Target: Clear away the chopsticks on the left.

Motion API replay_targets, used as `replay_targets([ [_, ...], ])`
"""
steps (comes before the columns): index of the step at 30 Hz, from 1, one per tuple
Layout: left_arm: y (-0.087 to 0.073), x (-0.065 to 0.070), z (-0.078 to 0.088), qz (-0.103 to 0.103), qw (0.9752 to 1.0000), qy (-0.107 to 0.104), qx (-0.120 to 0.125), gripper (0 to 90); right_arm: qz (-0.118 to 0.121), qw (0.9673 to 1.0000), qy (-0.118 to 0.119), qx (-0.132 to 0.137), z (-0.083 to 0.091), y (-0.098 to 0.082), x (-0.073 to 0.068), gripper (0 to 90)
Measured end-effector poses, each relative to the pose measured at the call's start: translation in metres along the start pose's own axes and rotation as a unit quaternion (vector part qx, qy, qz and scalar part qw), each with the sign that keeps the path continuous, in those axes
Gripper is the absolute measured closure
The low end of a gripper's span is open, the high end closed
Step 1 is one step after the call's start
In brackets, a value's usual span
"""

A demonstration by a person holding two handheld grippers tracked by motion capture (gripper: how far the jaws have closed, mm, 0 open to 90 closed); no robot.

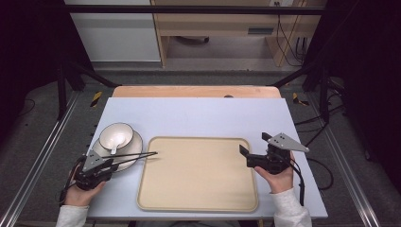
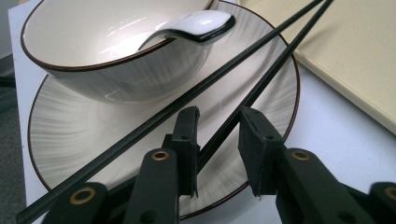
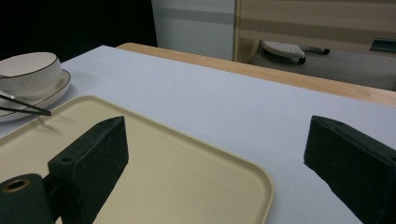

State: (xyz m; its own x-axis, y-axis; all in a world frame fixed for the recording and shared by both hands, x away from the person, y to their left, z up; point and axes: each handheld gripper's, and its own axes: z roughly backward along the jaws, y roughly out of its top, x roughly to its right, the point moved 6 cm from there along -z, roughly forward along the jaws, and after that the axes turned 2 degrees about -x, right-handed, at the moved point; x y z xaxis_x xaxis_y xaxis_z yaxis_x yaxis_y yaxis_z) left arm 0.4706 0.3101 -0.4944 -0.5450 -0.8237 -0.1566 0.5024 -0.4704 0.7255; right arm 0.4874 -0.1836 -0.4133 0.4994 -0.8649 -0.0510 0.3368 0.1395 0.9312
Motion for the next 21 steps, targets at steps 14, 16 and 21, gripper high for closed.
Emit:
replay_targets([
  [14, 0.0014, 0.0065, -0.0014, -0.007, 0.9998, -0.013, -0.016, 79.6, -0.003, 1.0, -0.001, 0.0, 0.0009, 0.0008, 0.0005, 5.5],
  [16, 0.002, 0.0072, -0.0016, -0.005, 0.9998, -0.014, -0.016, 80.7, -0.004, 1.0, 0.0, 0.0, 0.0009, 0.0009, 0.0003, 5.4],
  [21, 0.0037, 0.0085, -0.0028, -0.002, 0.9997, -0.015, -0.018, 83.3, -0.003, 1.0, 0.0, 0.0, 0.0009, 0.0008, 0.0003, 5.5],
])
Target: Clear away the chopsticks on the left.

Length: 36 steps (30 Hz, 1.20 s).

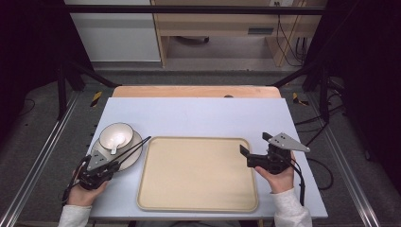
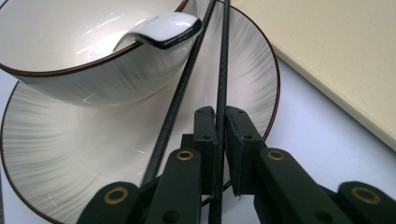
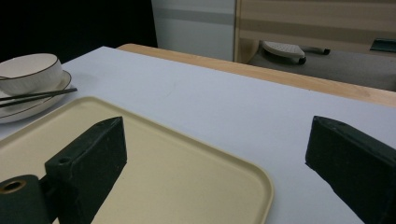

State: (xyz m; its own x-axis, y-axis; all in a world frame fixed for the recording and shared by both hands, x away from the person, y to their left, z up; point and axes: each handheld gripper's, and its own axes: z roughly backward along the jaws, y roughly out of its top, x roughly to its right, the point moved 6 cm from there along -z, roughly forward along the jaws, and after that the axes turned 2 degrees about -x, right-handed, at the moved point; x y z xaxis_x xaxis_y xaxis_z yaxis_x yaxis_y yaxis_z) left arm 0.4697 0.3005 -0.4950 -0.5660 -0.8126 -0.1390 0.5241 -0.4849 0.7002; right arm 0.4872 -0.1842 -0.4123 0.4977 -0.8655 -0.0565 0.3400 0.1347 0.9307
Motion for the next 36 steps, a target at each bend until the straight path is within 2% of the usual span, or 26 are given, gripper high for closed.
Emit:
replay_targets([
  [6, 0.003, 0.0, -0.003, 0.014, 0.9999, -0.005, 0.002, 78.1, 0.001, 1.0, 0.001, -0.001, 0.0, 0.0, 0.0, 5.4],
  [10, 0.005, 0.0, -0.007, 0.023, 0.9997, -0.009, -0.002, 79.7, 0.0, 1.0, 0.001, -0.003, -0.001, -0.001, -0.001, 5.5],
  [21, 0.008, 0.005, -0.009, 0.026, 0.9996, -0.012, -0.005, 85.2, 0.001, 1.0, 0.0, -0.001, 0.0, 0.0, 0.0, 5.2],
  [23, 0.009, 0.006, -0.008, 0.029, 0.9995, -0.015, -0.002, 85.3, 0.0, 1.0, -0.001, -0.001, 0.0, 0.0, 0.0, 5.0],
  [31, 0.02, 0.014, 0.006, 0.039, 0.9987, -0.001, 0.033, 85.4, -0.002, 1.0, -0.004, 0.002, 0.002, 0.001, 0.002, 4.1],
  [36, 0.028, 0.022, 0.014, 0.063, 0.9966, 0.013, 0.051, 85.4, -0.004, 1.0, -0.006, 0.004, 0.003, 0.002, 0.003, 3.7],
])
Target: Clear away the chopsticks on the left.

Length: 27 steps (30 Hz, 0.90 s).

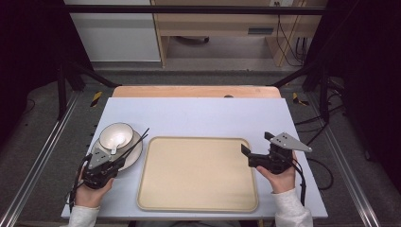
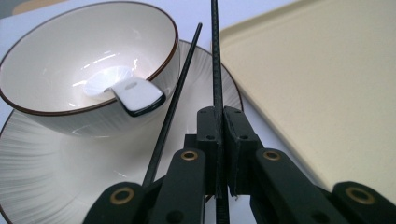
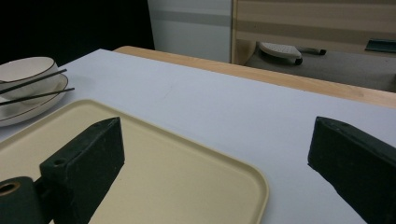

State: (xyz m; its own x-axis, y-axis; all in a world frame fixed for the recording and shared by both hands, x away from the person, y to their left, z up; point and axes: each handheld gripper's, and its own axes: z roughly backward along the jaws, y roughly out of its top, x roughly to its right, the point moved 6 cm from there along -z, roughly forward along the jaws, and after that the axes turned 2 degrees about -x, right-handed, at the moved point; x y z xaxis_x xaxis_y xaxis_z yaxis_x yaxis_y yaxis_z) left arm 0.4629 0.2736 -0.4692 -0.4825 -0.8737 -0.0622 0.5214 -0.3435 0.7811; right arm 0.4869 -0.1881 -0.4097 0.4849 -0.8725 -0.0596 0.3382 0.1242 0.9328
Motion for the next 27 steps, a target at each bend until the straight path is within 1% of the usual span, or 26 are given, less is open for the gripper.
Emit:
replay_targets([
  [2, 0.003, 0.005, 0.002, 0.008, 0.9999, 0.003, 0.006, 85.4, 0.0, 1.0, 0.0, 0.0, 0.001, 0.0, 0.0, 3.6],
  [4, 0.005, 0.011, 0.003, 0.009, 0.9999, 0.005, 0.007, 85.4, -0.001, 1.0, -0.001, 0.002, 0.001, 0.001, 0.0, 3.6],
  [5, 0.006, 0.014, 0.002, 0.012, 0.9998, 0.009, 0.013, 85.4, -0.001, 1.0, -0.001, 0.002, 0.002, 0.001, 0.0, 3.5],
  [8, 0.009, 0.022, 0.005, 0.018, 0.9997, 0.008, 0.015, 85.4, -0.001, 1.0, -0.003, 0.003, 0.002, 0.001, 0.001, 3.3],
  [9, 0.01, 0.026, 0.005, 0.028, 0.9993, 0.009, 0.023, 85.4, -0.001, 1.0, -0.003, 0.003, 0.002, 0.001, 0.001, 3.3],
  [12, 0.013, 0.034, 0.007, 0.039, 0.9985, 0.016, 0.033, 85.4, -0.002, 1.0, -0.005, 0.002, 0.002, 0.001, 0.001, 3.4],
  [15, 0.015, 0.042, 0.007, 0.057, 0.9971, 0.024, 0.046, 85.4, -0.001, 1.0, -0.005, 0.0, 0.002, 0.001, 0.001, 3.4],
  [17, 0.016, 0.048, 0.005, 0.057, 0.9969, 0.033, 0.043, 85.4, -0.002, 1.0, -0.005, -0.001, 0.001, 0.001, 0.001, 3.3],
  [19, 0.018, 0.054, 0.001, 0.067, 0.996, 0.037, 0.045, 85.4, -0.002, 1.0, -0.005, -0.002, 0.001, 0.0, 0.002, 3.3],
  [21, 0.019, 0.058, -0.001, 0.066, 0.9959, 0.046, 0.043, 85.4, -0.004, 1.0, -0.005, -0.002, 0.001, 0.0, 0.002, 3.3],
  [24, 0.024, 0.066, -0.005, 0.078, 0.9946, 0.044, 0.053, 85.4, -0.004, 1.0, -0.003, 0.0, 0.002, 0.0, 0.002, 3.4],
  [25, 0.025, 0.068, -0.006, 0.086, 0.9939, 0.042, 0.056, 85.4, -0.006, 1.0, -0.001, 0.0, 0.002, 0.001, 0.002, 3.4],
  [27, 0.029, 0.073, -0.007, 0.09, 0.9931, 0.046, 0.06, 85.4, -0.006, 1.0, -0.001, 0.0, 0.002, 0.001, 0.002, 3.4],
])
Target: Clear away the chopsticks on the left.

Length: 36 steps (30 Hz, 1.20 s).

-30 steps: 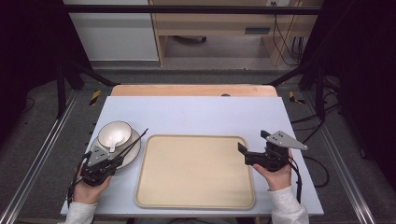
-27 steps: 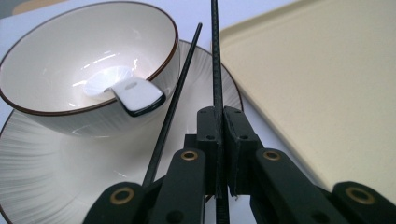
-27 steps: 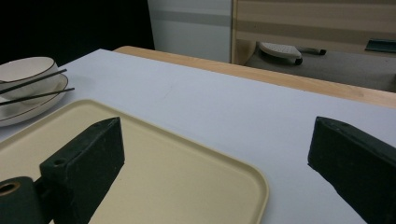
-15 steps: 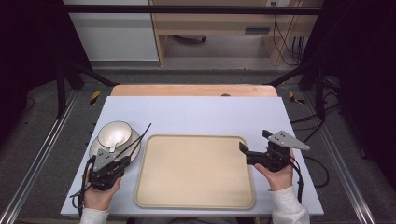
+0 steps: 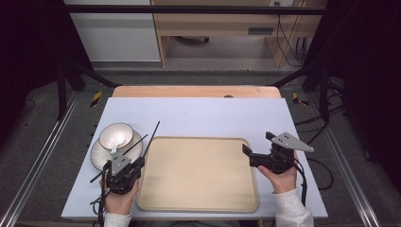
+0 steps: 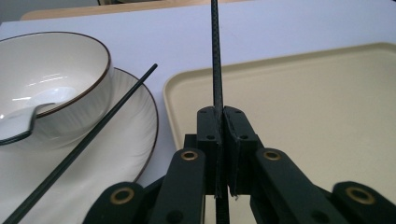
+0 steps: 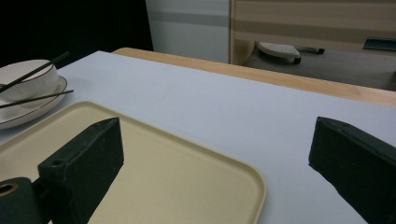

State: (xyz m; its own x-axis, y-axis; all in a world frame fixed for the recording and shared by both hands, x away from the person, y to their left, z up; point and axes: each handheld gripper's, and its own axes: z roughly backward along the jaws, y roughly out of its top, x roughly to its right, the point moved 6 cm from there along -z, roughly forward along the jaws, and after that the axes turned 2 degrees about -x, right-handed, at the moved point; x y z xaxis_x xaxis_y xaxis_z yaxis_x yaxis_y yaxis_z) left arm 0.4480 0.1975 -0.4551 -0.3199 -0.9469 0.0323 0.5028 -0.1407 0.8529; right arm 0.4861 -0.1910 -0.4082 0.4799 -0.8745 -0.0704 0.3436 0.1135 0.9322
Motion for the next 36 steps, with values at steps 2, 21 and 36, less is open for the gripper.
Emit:
replay_targets([
  [2, 0.002, 0.003, 0.001, 0.003, 1.0, 0.002, 0.003, 85.4, -0.001, 1.0, 0.001, 0.0, 0.001, 0.0, 0.0, 3.4],
  [21, -0.032, 0.017, -0.002, 0.074, 0.996, 0.047, 0.02, 85.4, 0.001, 0.9999, 0.007, -0.01, -0.004, -0.003, -0.003, 3.7],
  [36, -0.057, 0.017, -0.019, 0.081, 0.9947, 0.063, -0.01, 85.4, 0.006, 0.9998, 0.007, -0.015, -0.006, -0.004, -0.004, 3.8],
])
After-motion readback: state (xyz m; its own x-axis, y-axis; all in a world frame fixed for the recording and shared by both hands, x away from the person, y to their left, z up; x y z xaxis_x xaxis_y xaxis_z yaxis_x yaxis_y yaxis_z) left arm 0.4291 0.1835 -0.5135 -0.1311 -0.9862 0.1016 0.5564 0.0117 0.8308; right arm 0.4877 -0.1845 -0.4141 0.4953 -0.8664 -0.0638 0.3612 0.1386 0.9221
